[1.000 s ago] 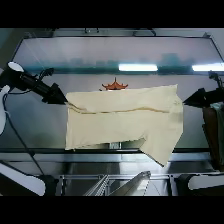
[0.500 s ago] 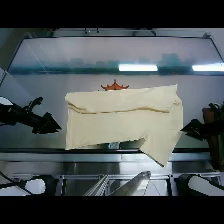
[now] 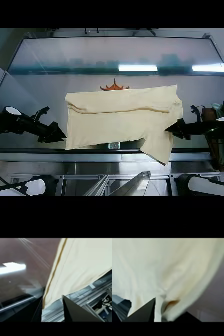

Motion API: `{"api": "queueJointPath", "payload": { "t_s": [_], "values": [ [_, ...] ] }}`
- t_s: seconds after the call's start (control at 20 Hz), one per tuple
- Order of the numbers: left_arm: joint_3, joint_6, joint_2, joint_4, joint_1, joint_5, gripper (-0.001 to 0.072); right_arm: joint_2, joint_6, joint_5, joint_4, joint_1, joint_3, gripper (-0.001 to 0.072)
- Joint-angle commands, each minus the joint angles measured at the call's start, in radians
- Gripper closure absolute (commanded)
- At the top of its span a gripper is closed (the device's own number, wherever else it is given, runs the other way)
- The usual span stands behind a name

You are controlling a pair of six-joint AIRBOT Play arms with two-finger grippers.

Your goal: Fold the shirts.

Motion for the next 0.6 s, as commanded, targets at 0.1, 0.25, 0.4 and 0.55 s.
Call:
{"api": "queueJointPath", "payload": {
  "t_s": [0.1, 0.25, 0.4, 0.55],
  "values": [
    [-0.045, -0.002, 0.000, 0.003, -0.065, 0.047, 0.0428, -0.012, -0.032, 0.021, 0.045, 0.016, -0.002, 0.0468],
    [-0.045, -0.002, 0.000, 0.004, -0.119, 0.047, 0.0418, -0.012, -0.032, 0.042, 0.045, 0.016, -0.002, 0.0469],
    [-0.045, -0.002, 0.000, 0.003, -0.178, 0.056, 0.0419, -0.012, -0.032, 0.061, 0.045, 0.016, -0.002, 0.0468],
    [-0.045, 0.018, 0.000, 0.000, -0.225, 0.058, 0.0698, -0.012, -0.031, 0.112, 0.043, 0.015, -0.002, 0.0469]
  ]
}}
